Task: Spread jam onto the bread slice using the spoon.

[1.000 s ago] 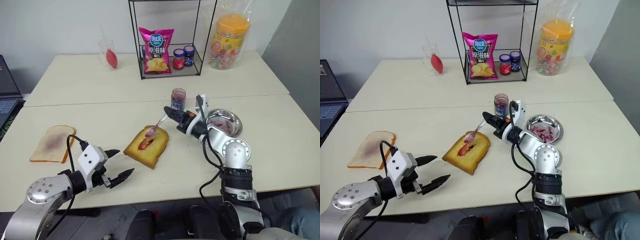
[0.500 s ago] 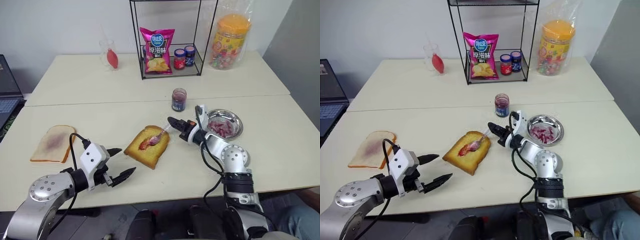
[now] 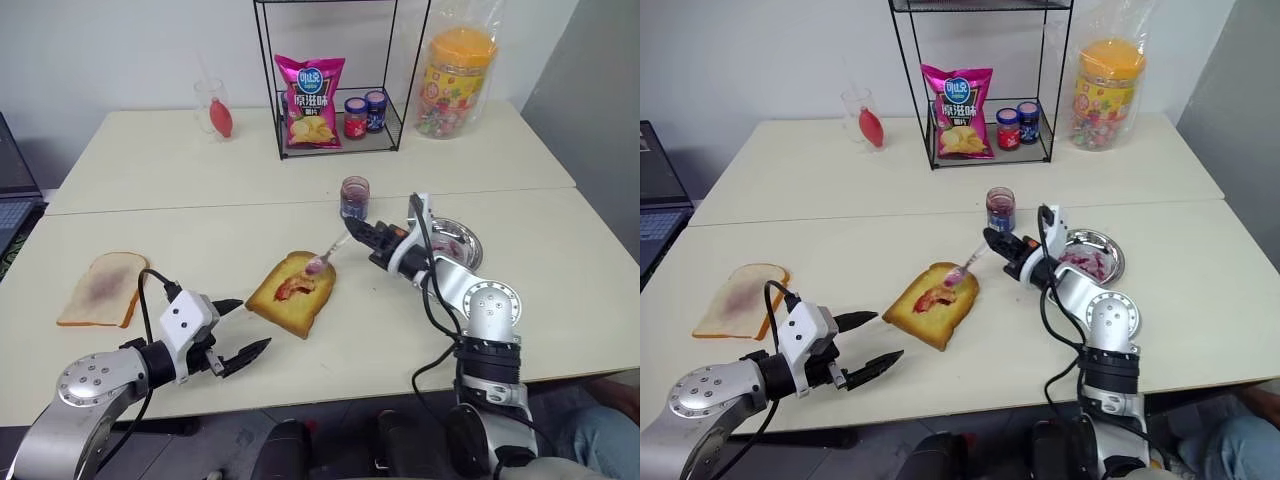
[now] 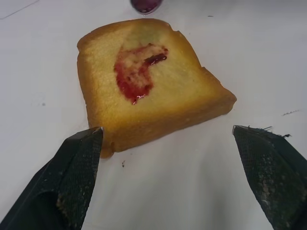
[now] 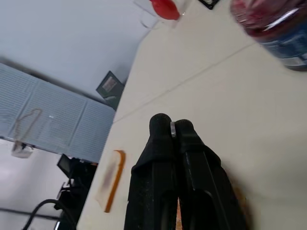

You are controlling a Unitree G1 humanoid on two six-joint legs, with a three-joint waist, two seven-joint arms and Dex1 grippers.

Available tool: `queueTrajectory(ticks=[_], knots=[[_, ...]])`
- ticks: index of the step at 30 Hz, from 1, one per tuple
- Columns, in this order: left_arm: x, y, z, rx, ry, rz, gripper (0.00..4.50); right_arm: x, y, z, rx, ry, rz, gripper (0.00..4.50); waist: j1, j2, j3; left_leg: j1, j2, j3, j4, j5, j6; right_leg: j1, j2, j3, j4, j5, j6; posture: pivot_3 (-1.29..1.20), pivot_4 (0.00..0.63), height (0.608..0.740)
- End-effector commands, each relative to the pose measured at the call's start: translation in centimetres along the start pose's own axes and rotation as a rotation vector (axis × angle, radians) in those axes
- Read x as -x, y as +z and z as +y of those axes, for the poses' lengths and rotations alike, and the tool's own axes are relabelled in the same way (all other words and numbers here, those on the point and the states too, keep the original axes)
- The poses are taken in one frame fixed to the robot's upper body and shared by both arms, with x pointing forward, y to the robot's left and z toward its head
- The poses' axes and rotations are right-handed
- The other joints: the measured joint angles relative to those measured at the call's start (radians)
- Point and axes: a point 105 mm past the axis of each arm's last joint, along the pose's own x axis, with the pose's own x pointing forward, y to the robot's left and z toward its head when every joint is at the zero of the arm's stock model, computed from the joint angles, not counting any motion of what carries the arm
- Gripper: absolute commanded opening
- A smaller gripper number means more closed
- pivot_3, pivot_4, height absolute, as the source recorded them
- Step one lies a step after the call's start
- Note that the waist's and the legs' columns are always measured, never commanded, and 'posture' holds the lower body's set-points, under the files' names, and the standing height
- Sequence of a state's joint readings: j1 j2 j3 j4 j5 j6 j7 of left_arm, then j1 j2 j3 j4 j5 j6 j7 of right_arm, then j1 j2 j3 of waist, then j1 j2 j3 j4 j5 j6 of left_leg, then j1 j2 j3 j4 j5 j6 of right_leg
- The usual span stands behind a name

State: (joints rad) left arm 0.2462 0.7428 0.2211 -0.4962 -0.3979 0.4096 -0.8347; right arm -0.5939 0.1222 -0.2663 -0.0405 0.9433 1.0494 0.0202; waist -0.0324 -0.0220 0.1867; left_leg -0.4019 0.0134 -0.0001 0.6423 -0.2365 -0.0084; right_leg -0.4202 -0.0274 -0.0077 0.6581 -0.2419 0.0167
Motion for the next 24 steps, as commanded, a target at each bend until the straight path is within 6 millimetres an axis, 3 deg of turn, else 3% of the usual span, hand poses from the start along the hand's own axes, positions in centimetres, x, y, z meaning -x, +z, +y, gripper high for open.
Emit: queueTrajectory(ticks=[1, 10, 16, 24], knots=[[0.1, 0.3, 0.1, -0.024, 0.003, -0.008, 4.50, -1.2, -0.8, 1.2, 0.007, 0.045, 0.021, 0.03, 0.000, 0.000, 0.000, 0.000, 0.000, 0.000, 0.000, 0.000, 0.000, 0.000, 0.000, 0.000, 0.000, 0.000, 0.000, 0.00, 0.150, 0.740], [0.1, 0.2, -0.1, -0.022, 0.006, -0.011, 4.50, -2.4, -3.0, 0.2, 0.020, 0.022, 0.080, 0.03, 0.000, 0.000, 0.000, 0.000, 0.000, 0.000, 0.000, 0.000, 0.000, 0.000, 0.000, 0.000, -0.001, 0.000, 0.000, 0.00, 0.150, 0.740], [0.0, 0.0, -0.2, -0.019, 0.005, -0.012, 4.50, -1.4, -3.8, -0.1, 0.019, 0.017, 0.112, 0.03, 0.000, 0.000, 0.000, 0.000, 0.000, 0.000, 0.000, 0.000, 0.000, 0.000, 0.000, 0.000, -0.001, 0.000, 0.000, 0.00, 0.150, 0.740], [-0.4, 0.5, -0.5, -0.024, -0.006, -0.021, 4.50, 1.7, -2.7, -3.0, 0.007, -0.078, 0.096, 0.03, 0.001, 0.000, 0.000, 0.000, 0.000, 0.000, 0.000, 0.000, 0.000, 0.000, 0.000, 0.000, -0.001, 0.000, 0.000, 0.00, 0.150, 0.740]])
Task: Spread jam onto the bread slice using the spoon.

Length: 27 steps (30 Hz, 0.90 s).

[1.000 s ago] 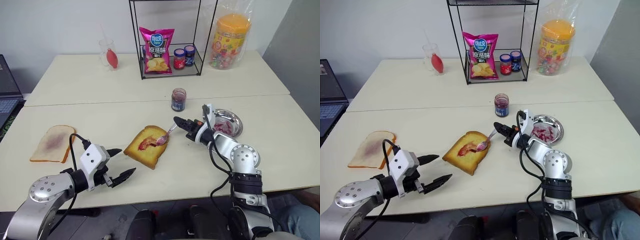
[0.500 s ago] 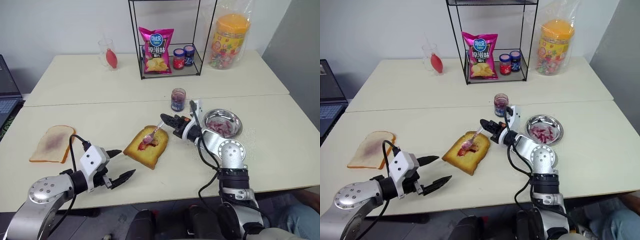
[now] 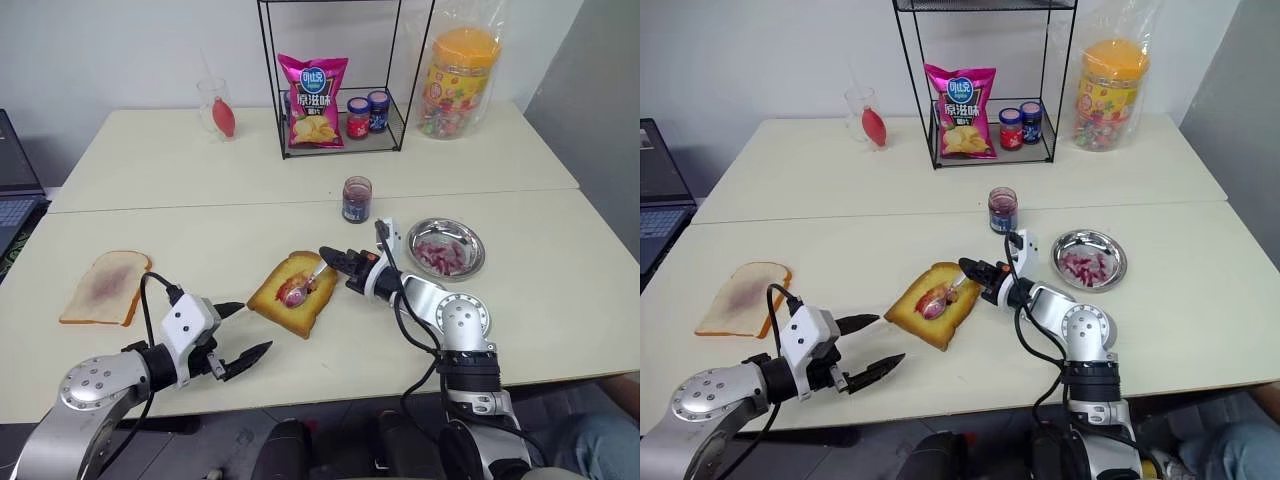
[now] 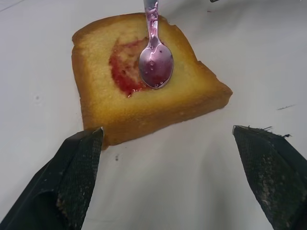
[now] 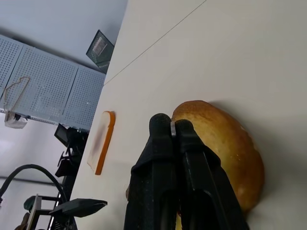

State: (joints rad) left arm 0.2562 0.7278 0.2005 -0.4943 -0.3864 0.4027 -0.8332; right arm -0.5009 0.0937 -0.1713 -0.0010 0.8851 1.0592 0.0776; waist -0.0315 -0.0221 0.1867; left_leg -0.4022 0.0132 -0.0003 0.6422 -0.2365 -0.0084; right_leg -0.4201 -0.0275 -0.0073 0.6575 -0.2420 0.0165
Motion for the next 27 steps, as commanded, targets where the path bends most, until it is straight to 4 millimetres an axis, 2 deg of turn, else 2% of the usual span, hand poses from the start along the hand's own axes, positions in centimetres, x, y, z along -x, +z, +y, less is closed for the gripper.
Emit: queueTrajectory(ticks=[1, 7, 11, 15, 18, 22, 27], knots=[[-0.1, 1.0, 0.0, -0.038, 0.005, -0.024, 4.50, 1.8, 1.2, -0.9, 0.011, -0.029, -0.037, 0.03, 0.001, 0.000, 0.000, 0.000, 0.000, 0.000, 0.000, 0.000, 0.000, 0.000, 0.000, 0.000, 0.000, 0.000, 0.000, 0.00, 0.150, 0.740], [0.0, 1.2, 0.1, -0.044, 0.009, -0.023, 4.50, 3.4, 2.3, -1.8, 0.019, -0.053, -0.064, 0.03, 0.001, 0.000, 0.000, 0.000, 0.000, 0.000, 0.000, 0.000, 0.000, 0.000, 0.000, 0.000, 0.000, 0.000, 0.000, 0.00, 0.150, 0.740], [0.1, 1.3, 0.2, -0.046, 0.022, -0.026, 4.50, 3.9, 3.9, -0.4, 0.030, 0.013, -0.128, 0.03, 0.001, 0.000, 0.000, 0.000, 0.000, 0.001, 0.000, 0.000, 0.000, 0.000, 0.000, 0.000, 0.000, 0.000, 0.000, 0.00, 0.150, 0.740], [0.1, 1.3, 0.2, -0.045, 0.021, -0.028, 4.50, 3.3, 4.7, 0.9, 0.009, 0.053, -0.162, 0.03, 0.001, 0.000, 0.000, 0.000, 0.000, 0.001, 0.000, 0.000, 0.000, 0.000, 0.000, 0.000, 0.000, 0.000, 0.000, 0.00, 0.150, 0.740], [0.0, 1.3, 0.2, -0.045, 0.017, -0.030, 4.50, 2.4, 4.6, 0.9, -0.005, 0.044, -0.162, 0.03, -0.001, 0.000, 0.000, 0.000, 0.000, 0.001, 0.000, 0.000, 0.000, 0.000, 0.001, 0.000, 0.000, 0.000, 0.000, 0.00, 0.150, 0.740], [-0.3, 1.3, 0.1, -0.046, 0.010, -0.033, 4.50, 0.9, 3.9, -0.1, -0.043, 0.005, -0.165, 0.03, -0.001, 0.000, 0.000, 0.000, 0.001, 0.000, -0.001, 0.000, 0.000, 0.000, 0.003, 0.000, 0.000, 0.000, 0.000, 0.00, 0.150, 0.740], [-0.3, 1.1, 0.0, -0.045, 0.002, -0.030, 4.50, -0.2, 1.7, 1.4, -0.066, 0.035, -0.113, 0.03, -0.001, 0.000, 0.000, 0.000, 0.001, 0.001, -0.001, 0.000, 0.000, -0.001, 0.003, 0.002, 0.000, 0.000, 0.000, 0.00, 0.150, 0.740]])
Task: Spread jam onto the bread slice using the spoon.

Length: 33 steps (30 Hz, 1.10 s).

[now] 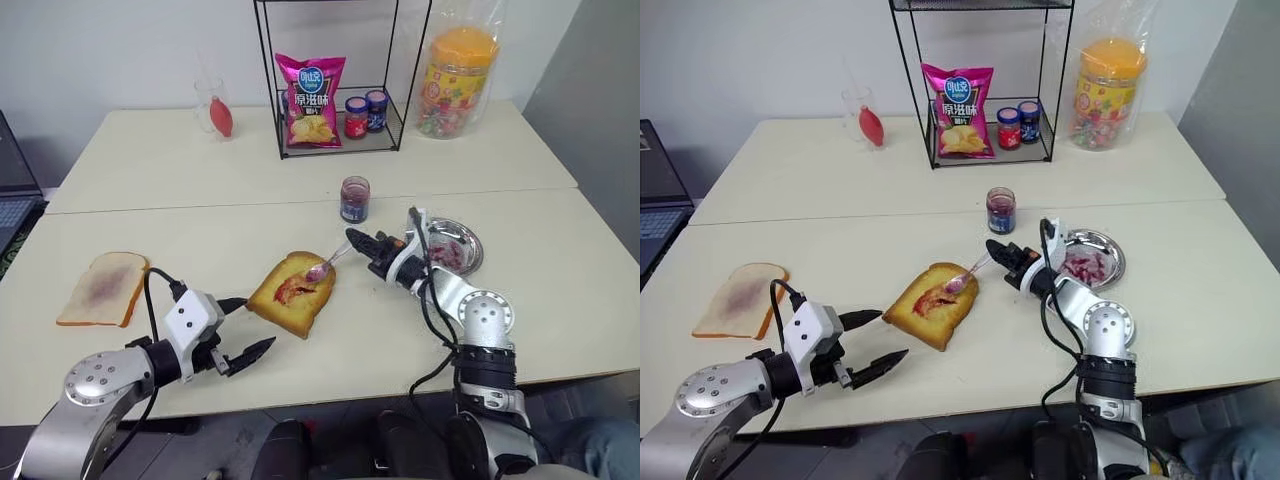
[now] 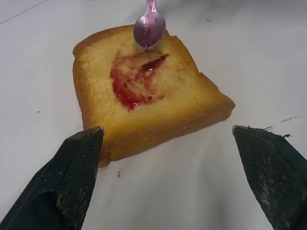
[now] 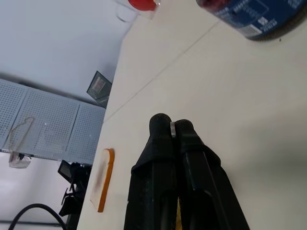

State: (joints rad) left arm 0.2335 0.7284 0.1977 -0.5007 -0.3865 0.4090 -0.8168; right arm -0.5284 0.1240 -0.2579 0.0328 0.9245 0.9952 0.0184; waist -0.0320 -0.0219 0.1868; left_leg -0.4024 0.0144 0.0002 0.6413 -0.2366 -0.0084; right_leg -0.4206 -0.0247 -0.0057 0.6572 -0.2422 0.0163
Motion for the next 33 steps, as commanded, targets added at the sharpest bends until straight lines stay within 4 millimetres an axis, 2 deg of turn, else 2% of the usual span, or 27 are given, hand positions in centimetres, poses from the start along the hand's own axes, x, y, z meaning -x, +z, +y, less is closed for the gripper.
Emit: queueTrajectory(ticks=[1, 10, 15, 19, 22, 24, 28, 31, 33], knots=[[-0.1, 0.5, -0.4, -0.028, -0.012, -0.017, 4.50, -0.3, -0.9, 2.0, 0.018, 0.058, 0.015, 0.03, 0.000, 0.000, 0.000, 0.000, 0.000, 0.000, 0.000, 0.000, 0.000, 0.000, 0.000, 0.000, 0.000, 0.000, 0.000, 0.00, 0.150, 0.740], [-0.2, 0.3, -0.7, -0.023, -0.018, -0.018, 4.50, 0.7, -1.1, -0.2, 0.058, -0.008, 0.037, 0.03, 0.001, 0.000, 0.000, 0.000, 0.000, 0.000, 0.000, 0.000, 0.000, 0.000, 0.000, 0.000, 0.000, 0.000, 0.000, 0.00, 0.150, 0.740], [-0.1, 0.3, -0.6, -0.021, -0.013, -0.018, 4.50, 2.8, 0.2, -1.3, 0.065, -0.028, 0.031, 0.03, 0.003, 0.000, 0.000, 0.000, 0.000, -0.001, 0.000, 0.000, 0.000, 0.000, 0.000, 0.000, 0.000, 0.000, 0.000, 0.00, 0.150, 0.740], [0.0, 0.5, -0.5, -0.024, -0.007, -0.020, 4.50, 3.5, 0.8, -0.4, 0.059, 0.007, 0.017, 0.03, 0.002, 0.000, 0.000, 0.000, 0.000, 0.000, 0.000, 0.000, 0.000, 0.000, 0.000, 0.000, -0.001, 0.000, 0.000, 0.00, 0.150, 0.740], [0.4, 0.6, -0.1, -0.022, 0.012, -0.017, 4.50, 3.8, 2.5, 1.5, 0.056, 0.066, -0.059, 0.03, 0.002, 0.000, 0.000, 0.000, 0.000, -0.001, 0.000, 0.000, 0.000, 0.000, 0.000, 0.000, 0.000, 0.000, -0.001, 0.00, 0.150, 0.740], [0.5, 0.7, 0.1, -0.023, 0.018, -0.018, 4.50, 4.0, 3.3, 2.0, 0.059, 0.079, -0.091, 0.03, 0.002, 0.000, 0.000, 0.000, 0.000, -0.001, 0.000, 0.000, 0.000, 0.000, 0.000, 0.000, 0.000, 0.000, -0.001, 0.00, 0.150, 0.740], [0.3, 2.5, -0.4, -0.045, -0.014, -0.057, 4.50, 5.0, 5.6, 2.6, 0.070, 0.092, -0.187, 0.03, 0.003, 0.000, 0.000, 0.000, 0.000, -0.001, 0.000, 0.000, 0.000, 0.000, 0.001, 0.000, 0.000, 0.000, -0.001, 0.00, 0.150, 0.740], [-0.6, 5.3, -1.0, -0.070, -0.079, -0.126, 4.50, 6.5, 7.9, 2.2, 0.108, 0.060, -0.269, 0.03, 0.006, 0.000, 0.000, -0.001, -0.001, -0.001, 0.000, 0.000, 0.000, 0.000, 0.001, 0.000, -0.001, 0.000, 0.000, 0.00, 0.150, 0.740], [-1.4, 7.3, -1.3, -0.104, -0.124, -0.169, 4.50, 8.0, 9.3, 1.2, 0.152, 0.000, -0.323, 0.03, 0.009, 0.000, 0.000, -0.002, -0.001, -0.001, 0.001, 0.000, 0.000, 0.001, 0.001, -0.001, -0.001, 0.000, 0.000, 0.00, 0.150, 0.740]])
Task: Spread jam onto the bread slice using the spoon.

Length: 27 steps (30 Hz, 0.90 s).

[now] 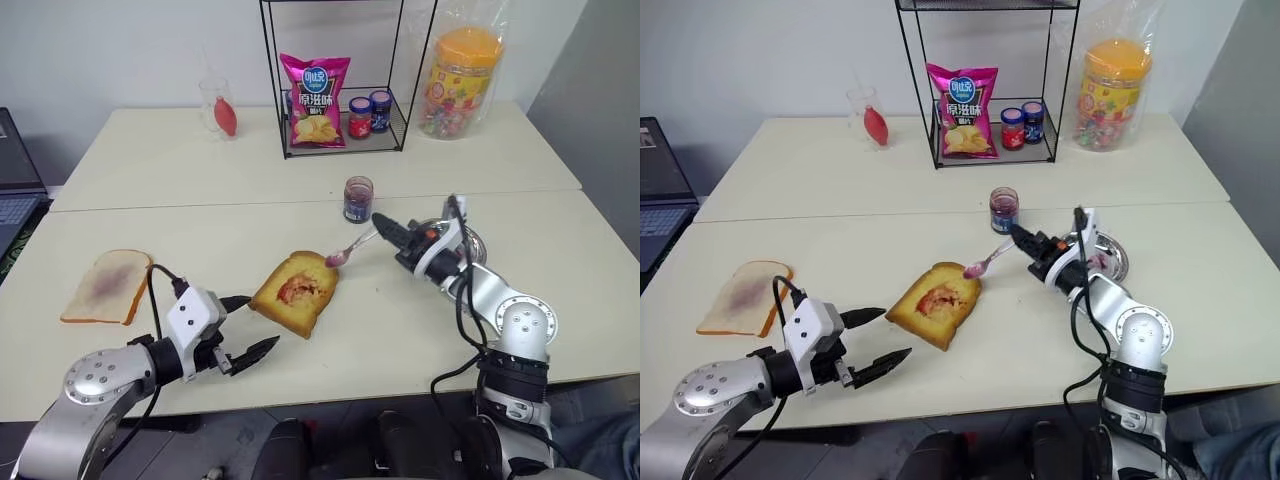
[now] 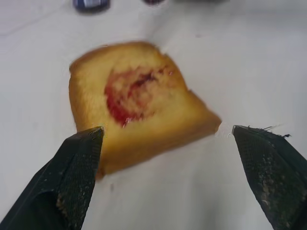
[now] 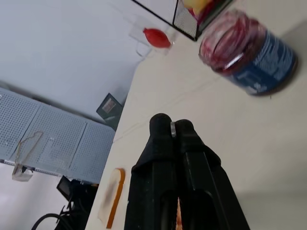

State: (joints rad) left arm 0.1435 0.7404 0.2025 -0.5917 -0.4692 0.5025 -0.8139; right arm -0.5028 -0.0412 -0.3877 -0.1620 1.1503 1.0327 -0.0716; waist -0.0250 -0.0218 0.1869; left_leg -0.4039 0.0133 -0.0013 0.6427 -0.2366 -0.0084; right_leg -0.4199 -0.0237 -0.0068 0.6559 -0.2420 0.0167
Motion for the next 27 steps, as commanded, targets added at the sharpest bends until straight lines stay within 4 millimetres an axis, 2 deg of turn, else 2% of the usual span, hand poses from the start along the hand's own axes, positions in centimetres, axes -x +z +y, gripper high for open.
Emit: queueTrajectory(ticks=[1, 4, 8, 10, 12, 15, 21, 27], knots=[[-1.5, 4.2, -0.7, -0.086, -0.085, -0.084, 4.50, 2.4, 4.2, -0.4, 0.089, -0.038, -0.151, 0.03, 0.004, 0.001, 0.000, 0.000, -0.001, 0.000, 0.001, 0.000, 0.000, 0.000, 0.002, 0.000, 0.000, 0.000, 0.000, 0.00, 0.150, 0.740], [-2.8, 5.2, -1.6, -0.158, -0.171, -0.047, 4.50, 4.3, 6.1, -2.0, 0.135, -0.106, -0.201, 0.03, -0.002, 0.001, 0.000, -0.002, -0.001, 0.002, 0.001, 0.000, 0.000, 0.000, 0.003, 0.000, -0.002, 0.001, 0.002, 0.00, 0.150, 0.740], [-6.1, 5.6, -2.6, -0.201, -0.237, -0.033, 4.50, 6.7, 9.5, -4.0, 0.151, -0.195, -0.315, 0.03, -0.002, 0.001, 0.000, -0.004, -0.002, 0.003, 0.000, 0.000, 0.000, -0.001, 0.004, 0.001, -0.006, 0.003, 0.005, 0.00, 0.150, 0.740], [-7.2, 5.9, -2.8, -0.208, -0.245, -0.037, 4.50, 7.3, 10.3, -4.5, 0.168, -0.219, -0.332, 0.03, -0.006, 0.001, 0.000, -0.004, -0.002, 0.004, 0.000, 0.000, 0.000, -0.001, 0.004, 0.002, -0.008, 0.004, 0.007, 0.00, 0.150, 0.740], [-9.1, 6.5, -2.8, -0.194, -0.245, -0.045, 4.50, 8.3, 11.3, -6.1, 0.180, -0.281, -0.353, 0.03, -0.004, 0.001, 0.000, -0.004, -0.001, 0.005, 0.000, 0.000, 0.000, -0.001, 0.004, 0.003, -0.008, 0.004, 0.007, 0.00, 0.150, 0.740], [-10.9, 7.3, -3.3, -0.213, -0.279, -0.053, 4.50, 8.8, 11.7, -7.5, 0.187, -0.316, -0.345, 0.03, -0.003, 0.001, 0.000, -0.005, -0.002, 0.005, 0.002, 0.000, 0.000, 0.000, 0.005, 0.004, -0.008, 0.005, 0.008, 0.00, 0.150, 0.740], [-12.7, 8.6, -4.0, -0.221, -0.324, -0.071, 4.50, 8.7, 12.0, -9.0, 0.134, -0.325, -0.353, 0.03, -0.007, 0.001, 0.000, -0.004, -0.001, 0.007, 0.001, 0.000, 0.000, -0.001, 0.006, 0.009, -0.008, 0.005, 0.008, 0.00, 0.150, 0.740], [-15.0, 9.3, -4.3, -0.210, -0.315, -0.065, 4.50, 8.3, 11.4, -12.0, 0.106, -0.391, -0.310, 0.03, -0.004, 0.001, 0.000, -0.004, -0.002, 0.010, 0.002, 0.000, 0.000, -0.001, 0.006, 0.014, -0.008, 0.007, 0.010, 0.00, 0.150, 0.740]])
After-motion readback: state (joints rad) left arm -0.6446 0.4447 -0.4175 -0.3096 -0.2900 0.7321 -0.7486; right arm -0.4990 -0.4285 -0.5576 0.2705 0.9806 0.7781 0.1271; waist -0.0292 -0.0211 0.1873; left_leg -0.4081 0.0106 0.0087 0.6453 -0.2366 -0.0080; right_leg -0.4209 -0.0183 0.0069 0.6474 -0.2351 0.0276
